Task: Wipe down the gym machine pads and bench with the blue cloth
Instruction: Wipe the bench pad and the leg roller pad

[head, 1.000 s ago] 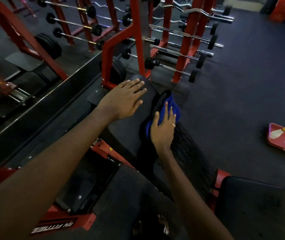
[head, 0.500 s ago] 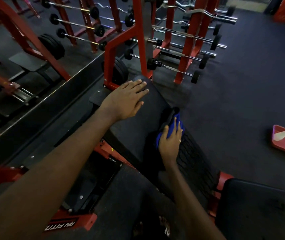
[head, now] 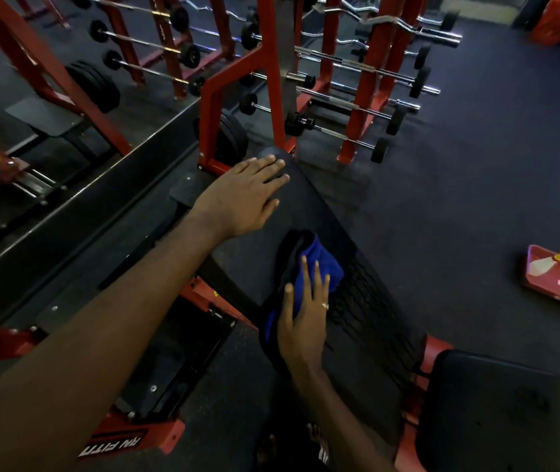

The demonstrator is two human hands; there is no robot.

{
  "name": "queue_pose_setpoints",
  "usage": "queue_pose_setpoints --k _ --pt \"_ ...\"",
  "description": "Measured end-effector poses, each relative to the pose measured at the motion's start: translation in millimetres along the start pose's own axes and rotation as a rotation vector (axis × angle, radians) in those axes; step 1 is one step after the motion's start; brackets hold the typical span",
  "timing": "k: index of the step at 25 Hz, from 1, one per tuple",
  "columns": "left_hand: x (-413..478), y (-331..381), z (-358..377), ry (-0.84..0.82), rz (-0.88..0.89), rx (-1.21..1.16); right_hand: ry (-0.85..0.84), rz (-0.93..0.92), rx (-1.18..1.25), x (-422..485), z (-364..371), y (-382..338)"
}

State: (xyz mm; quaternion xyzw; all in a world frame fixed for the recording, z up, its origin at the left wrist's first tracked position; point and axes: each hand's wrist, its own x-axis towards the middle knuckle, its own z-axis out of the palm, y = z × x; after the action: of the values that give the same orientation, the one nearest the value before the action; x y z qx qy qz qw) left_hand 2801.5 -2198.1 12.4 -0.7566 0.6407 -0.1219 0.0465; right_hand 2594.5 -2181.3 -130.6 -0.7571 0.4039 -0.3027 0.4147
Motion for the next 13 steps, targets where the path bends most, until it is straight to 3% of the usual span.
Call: queue_pose_setpoints --k 7,11,13 --pt "-0.2 -0.7 0.6 -0.019 0.001 -0.015 0.098 -0.009 -0.034 117.0 2.8 19.0" --pt "-0.1 -0.2 -2.5 0.032 -0.111 -0.13 0.087 0.271 0.008 193.7 -6.4 11.5" --pt "1.1 -0.6 -3.1 0.05 -0.181 -0.188 0.113 0.286 -0.04 184.0 -5.0 -4.5"
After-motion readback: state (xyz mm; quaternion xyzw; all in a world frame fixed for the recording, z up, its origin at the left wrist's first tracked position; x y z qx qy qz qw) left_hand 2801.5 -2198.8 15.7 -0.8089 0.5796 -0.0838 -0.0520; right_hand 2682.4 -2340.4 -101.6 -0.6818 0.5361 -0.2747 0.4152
